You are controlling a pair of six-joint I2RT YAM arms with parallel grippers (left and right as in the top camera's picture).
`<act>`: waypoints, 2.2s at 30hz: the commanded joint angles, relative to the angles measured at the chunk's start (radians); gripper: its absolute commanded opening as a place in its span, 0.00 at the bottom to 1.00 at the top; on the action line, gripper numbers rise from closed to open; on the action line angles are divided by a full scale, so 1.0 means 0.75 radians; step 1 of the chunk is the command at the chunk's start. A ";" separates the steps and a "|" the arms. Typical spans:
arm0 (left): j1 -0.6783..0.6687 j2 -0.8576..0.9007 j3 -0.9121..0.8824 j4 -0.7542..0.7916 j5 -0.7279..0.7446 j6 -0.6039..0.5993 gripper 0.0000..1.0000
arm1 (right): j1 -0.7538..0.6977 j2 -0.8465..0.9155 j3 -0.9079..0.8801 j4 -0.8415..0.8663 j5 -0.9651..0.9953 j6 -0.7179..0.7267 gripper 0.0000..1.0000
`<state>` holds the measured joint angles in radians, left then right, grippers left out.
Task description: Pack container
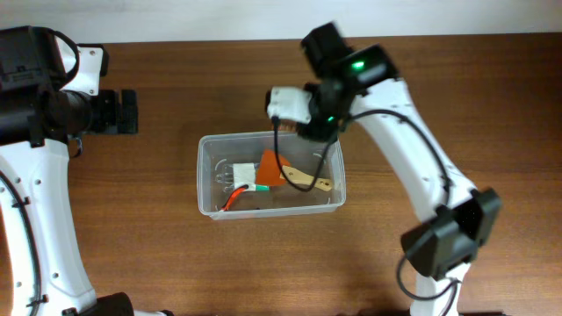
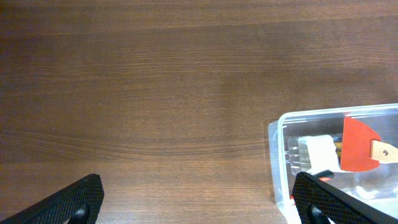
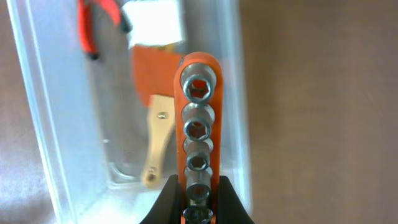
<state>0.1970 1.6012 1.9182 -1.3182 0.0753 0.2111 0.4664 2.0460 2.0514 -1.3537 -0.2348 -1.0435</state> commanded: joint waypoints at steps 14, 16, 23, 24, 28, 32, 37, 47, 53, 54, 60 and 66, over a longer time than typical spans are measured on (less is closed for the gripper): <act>0.005 0.007 -0.006 -0.001 0.010 -0.020 0.99 | 0.026 0.253 -0.294 0.085 -0.017 -0.029 0.04; 0.005 0.007 -0.006 -0.001 0.010 -0.020 0.99 | 0.022 0.253 -0.294 0.080 -0.017 -0.028 0.33; 0.005 0.007 -0.006 -0.005 0.010 -0.021 0.99 | 0.020 0.246 -0.281 0.059 -0.015 0.008 0.95; 0.005 0.007 -0.006 -0.004 0.010 -0.021 0.99 | 0.020 0.228 -0.242 0.041 0.000 0.062 0.99; 0.005 0.007 -0.006 0.004 0.010 -0.021 0.99 | 0.013 0.173 -0.076 -0.002 0.081 0.159 0.99; 0.005 0.007 -0.006 0.041 0.011 -0.021 0.99 | -0.036 0.108 0.155 0.001 0.197 0.285 0.99; 0.005 0.007 -0.006 0.169 0.011 -0.021 0.99 | -0.250 0.092 0.500 0.076 0.245 0.607 0.99; -0.030 0.111 -0.006 0.460 0.020 -0.020 0.99 | -0.637 0.093 0.544 0.241 0.244 0.826 0.99; -0.099 0.253 -0.006 0.483 -0.035 0.014 0.99 | -0.787 0.093 0.544 0.194 0.245 0.859 0.99; -0.110 0.263 -0.006 0.466 -0.063 0.013 0.99 | -0.815 0.093 0.544 0.165 0.245 0.881 0.99; -0.169 0.227 -0.009 0.395 -0.131 -0.042 0.99 | -0.985 0.065 0.520 0.025 0.148 0.916 0.99; -0.193 0.109 -0.055 0.346 -0.131 -0.072 0.99 | -1.145 -0.061 0.324 -0.025 0.026 0.955 0.99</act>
<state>0.0559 1.7718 1.9060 -1.0550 -0.0051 0.1814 -0.3428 2.0911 2.3821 -1.3705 -0.1349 -0.3611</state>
